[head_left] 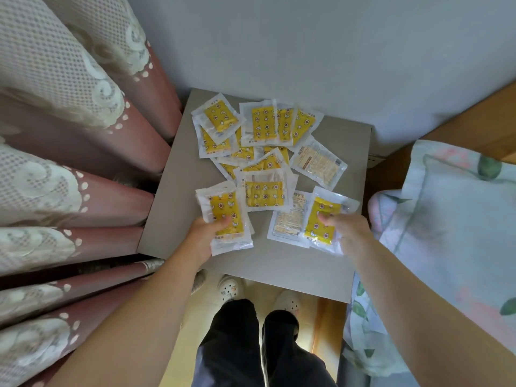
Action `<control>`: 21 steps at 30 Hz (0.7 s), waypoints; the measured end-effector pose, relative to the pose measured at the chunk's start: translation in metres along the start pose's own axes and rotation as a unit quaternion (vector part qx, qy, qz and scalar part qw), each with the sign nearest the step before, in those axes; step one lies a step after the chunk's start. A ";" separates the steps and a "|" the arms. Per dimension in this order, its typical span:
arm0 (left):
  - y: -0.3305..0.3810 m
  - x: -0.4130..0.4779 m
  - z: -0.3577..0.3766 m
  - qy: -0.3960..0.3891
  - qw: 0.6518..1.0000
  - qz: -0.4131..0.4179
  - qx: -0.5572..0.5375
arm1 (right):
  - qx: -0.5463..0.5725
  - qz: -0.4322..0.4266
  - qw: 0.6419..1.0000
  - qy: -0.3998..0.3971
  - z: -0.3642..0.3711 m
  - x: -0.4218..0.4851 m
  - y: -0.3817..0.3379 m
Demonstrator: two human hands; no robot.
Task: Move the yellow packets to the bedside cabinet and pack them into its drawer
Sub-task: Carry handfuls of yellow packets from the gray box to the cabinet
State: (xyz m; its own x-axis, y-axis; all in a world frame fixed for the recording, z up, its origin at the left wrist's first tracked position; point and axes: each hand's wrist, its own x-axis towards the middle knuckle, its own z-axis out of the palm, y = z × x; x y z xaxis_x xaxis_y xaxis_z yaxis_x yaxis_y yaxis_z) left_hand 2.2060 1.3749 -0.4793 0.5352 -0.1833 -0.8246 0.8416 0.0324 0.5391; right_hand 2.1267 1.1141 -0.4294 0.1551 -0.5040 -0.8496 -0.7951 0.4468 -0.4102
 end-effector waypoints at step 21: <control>-0.006 0.003 -0.001 0.037 0.999 0.019 0.008 | -0.208 -0.066 0.965 0.143 0.088 0.010 0.019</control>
State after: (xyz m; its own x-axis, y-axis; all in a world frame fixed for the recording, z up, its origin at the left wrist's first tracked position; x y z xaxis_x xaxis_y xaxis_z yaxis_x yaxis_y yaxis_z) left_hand 2.2029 1.3749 -0.4848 0.5718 -0.1099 -0.8130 0.8191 0.0214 0.5732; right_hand 2.1651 1.1822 -0.4748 0.1500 -0.7466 -0.6482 -0.9552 0.0596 -0.2898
